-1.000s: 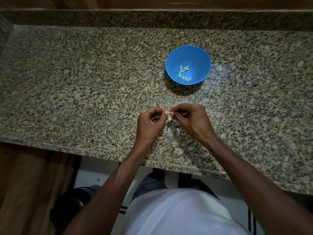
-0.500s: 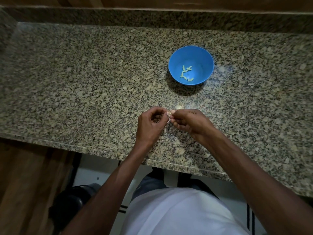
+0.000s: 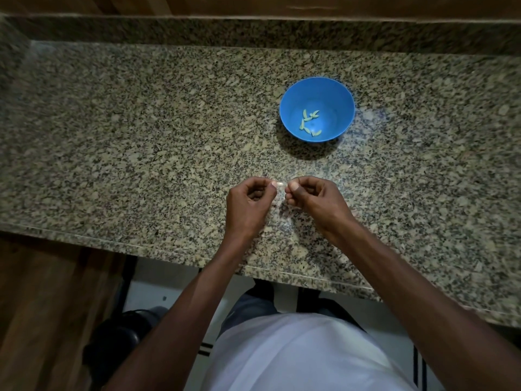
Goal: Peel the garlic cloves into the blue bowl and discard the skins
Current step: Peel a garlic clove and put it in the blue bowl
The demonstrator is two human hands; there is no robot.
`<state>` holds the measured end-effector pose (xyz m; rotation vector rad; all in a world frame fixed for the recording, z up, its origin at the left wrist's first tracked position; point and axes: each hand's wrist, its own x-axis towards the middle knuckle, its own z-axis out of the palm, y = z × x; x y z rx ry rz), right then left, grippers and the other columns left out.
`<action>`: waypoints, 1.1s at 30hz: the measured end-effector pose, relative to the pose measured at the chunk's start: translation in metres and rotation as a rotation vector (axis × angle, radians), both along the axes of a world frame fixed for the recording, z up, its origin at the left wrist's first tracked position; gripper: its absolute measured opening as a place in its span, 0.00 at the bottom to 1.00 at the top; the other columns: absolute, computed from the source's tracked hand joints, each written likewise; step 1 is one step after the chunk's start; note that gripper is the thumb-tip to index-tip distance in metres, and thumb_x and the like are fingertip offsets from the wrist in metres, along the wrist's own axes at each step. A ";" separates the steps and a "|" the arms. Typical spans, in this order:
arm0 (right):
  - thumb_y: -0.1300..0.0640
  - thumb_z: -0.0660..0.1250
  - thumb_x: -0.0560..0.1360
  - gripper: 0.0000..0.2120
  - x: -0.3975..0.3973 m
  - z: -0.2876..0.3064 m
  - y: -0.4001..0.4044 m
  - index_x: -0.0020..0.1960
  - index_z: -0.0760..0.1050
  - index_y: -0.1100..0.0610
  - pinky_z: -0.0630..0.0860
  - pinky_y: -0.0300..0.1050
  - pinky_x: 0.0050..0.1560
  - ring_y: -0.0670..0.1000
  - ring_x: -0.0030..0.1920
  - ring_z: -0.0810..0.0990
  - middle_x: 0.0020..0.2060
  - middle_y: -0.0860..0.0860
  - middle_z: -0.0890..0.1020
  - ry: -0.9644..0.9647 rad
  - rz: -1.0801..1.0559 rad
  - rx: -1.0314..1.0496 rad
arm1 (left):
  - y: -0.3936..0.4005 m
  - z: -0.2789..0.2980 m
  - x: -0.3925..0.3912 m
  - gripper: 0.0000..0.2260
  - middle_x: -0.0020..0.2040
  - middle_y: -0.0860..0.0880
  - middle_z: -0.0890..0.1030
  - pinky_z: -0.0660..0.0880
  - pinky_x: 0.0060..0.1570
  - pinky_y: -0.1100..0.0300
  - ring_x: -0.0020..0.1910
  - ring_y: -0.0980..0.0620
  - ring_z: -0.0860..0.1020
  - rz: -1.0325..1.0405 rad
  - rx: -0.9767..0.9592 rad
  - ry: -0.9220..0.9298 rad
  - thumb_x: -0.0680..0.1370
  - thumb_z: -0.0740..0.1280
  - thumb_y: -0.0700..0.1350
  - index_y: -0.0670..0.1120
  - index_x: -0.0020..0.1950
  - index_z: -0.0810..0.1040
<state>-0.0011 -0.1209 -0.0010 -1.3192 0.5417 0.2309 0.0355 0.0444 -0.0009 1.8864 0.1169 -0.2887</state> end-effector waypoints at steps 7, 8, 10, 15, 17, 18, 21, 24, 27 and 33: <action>0.61 0.72 0.80 0.07 0.004 0.008 -0.001 0.58 0.84 0.59 0.85 0.45 0.50 0.48 0.48 0.88 0.47 0.51 0.88 -0.237 0.117 -0.346 | 0.000 0.003 0.002 0.04 0.42 0.48 0.86 0.83 0.43 0.56 0.43 0.48 0.85 0.017 -0.015 0.010 0.78 0.75 0.45 0.44 0.49 0.86; 0.60 0.73 0.80 0.07 0.005 0.009 -0.001 0.58 0.85 0.58 0.85 0.44 0.49 0.46 0.47 0.87 0.47 0.49 0.88 -0.262 0.143 -0.414 | 0.000 0.003 0.002 0.04 0.42 0.48 0.86 0.84 0.44 0.55 0.44 0.48 0.85 0.004 -0.005 -0.001 0.78 0.75 0.45 0.44 0.48 0.85; 0.59 0.74 0.79 0.07 0.007 0.010 -0.001 0.56 0.86 0.56 0.84 0.41 0.48 0.42 0.46 0.86 0.46 0.46 0.88 -0.311 0.193 -0.543 | 0.000 0.003 0.002 0.04 0.42 0.48 0.86 0.84 0.44 0.54 0.43 0.48 0.85 -0.013 0.014 -0.026 0.78 0.76 0.45 0.45 0.47 0.85; 0.61 0.73 0.80 0.05 0.007 0.010 0.000 0.54 0.85 0.58 0.83 0.42 0.44 0.43 0.42 0.83 0.44 0.48 0.86 -0.533 0.298 -0.839 | -0.001 0.005 0.002 0.04 0.42 0.50 0.85 0.83 0.43 0.60 0.42 0.51 0.84 -0.012 0.031 -0.044 0.78 0.75 0.44 0.44 0.46 0.85; 0.61 0.72 0.80 0.03 0.007 0.010 -0.001 0.53 0.84 0.59 0.82 0.44 0.43 0.45 0.41 0.82 0.43 0.50 0.85 -0.580 0.337 -0.909 | 0.000 0.005 0.002 0.04 0.43 0.52 0.85 0.82 0.44 0.62 0.43 0.53 0.84 -0.018 0.031 -0.043 0.78 0.76 0.44 0.45 0.45 0.85; 0.61 0.72 0.80 0.02 0.007 0.009 -0.001 0.52 0.83 0.59 0.81 0.46 0.43 0.46 0.41 0.82 0.43 0.50 0.84 -0.592 0.346 -0.922 | 0.000 0.005 0.002 0.03 0.43 0.53 0.85 0.82 0.44 0.62 0.43 0.55 0.84 -0.021 0.028 -0.039 0.78 0.76 0.44 0.45 0.45 0.85; 0.60 0.70 0.81 0.03 0.006 0.007 -0.002 0.52 0.80 0.59 0.80 0.51 0.42 0.49 0.41 0.80 0.42 0.51 0.82 -0.632 0.389 -0.949 | 0.001 0.005 0.002 0.03 0.44 0.53 0.85 0.81 0.44 0.64 0.43 0.56 0.84 -0.032 0.026 -0.022 0.77 0.76 0.43 0.45 0.45 0.85; 0.61 0.69 0.82 0.04 0.004 0.004 -0.002 0.53 0.80 0.62 0.80 0.53 0.43 0.53 0.42 0.80 0.44 0.54 0.82 -0.676 0.426 -0.992 | 0.002 0.004 0.003 0.03 0.43 0.52 0.85 0.83 0.47 0.59 0.44 0.53 0.85 -0.020 0.023 0.021 0.77 0.76 0.44 0.46 0.44 0.85; 0.62 0.69 0.82 0.04 0.004 0.002 -0.001 0.53 0.81 0.62 0.80 0.52 0.44 0.52 0.42 0.81 0.44 0.54 0.83 -0.671 0.402 -0.967 | 0.001 0.005 0.003 0.03 0.43 0.48 0.86 0.84 0.51 0.49 0.47 0.46 0.85 0.016 -0.026 0.128 0.77 0.76 0.43 0.45 0.45 0.85; 0.57 0.72 0.81 0.03 0.004 0.003 0.008 0.49 0.83 0.55 0.84 0.50 0.44 0.47 0.41 0.85 0.40 0.48 0.86 -0.412 0.171 -0.608 | -0.001 0.009 0.004 0.02 0.45 0.47 0.87 0.84 0.53 0.50 0.49 0.46 0.85 0.025 -0.102 0.140 0.78 0.75 0.44 0.46 0.48 0.85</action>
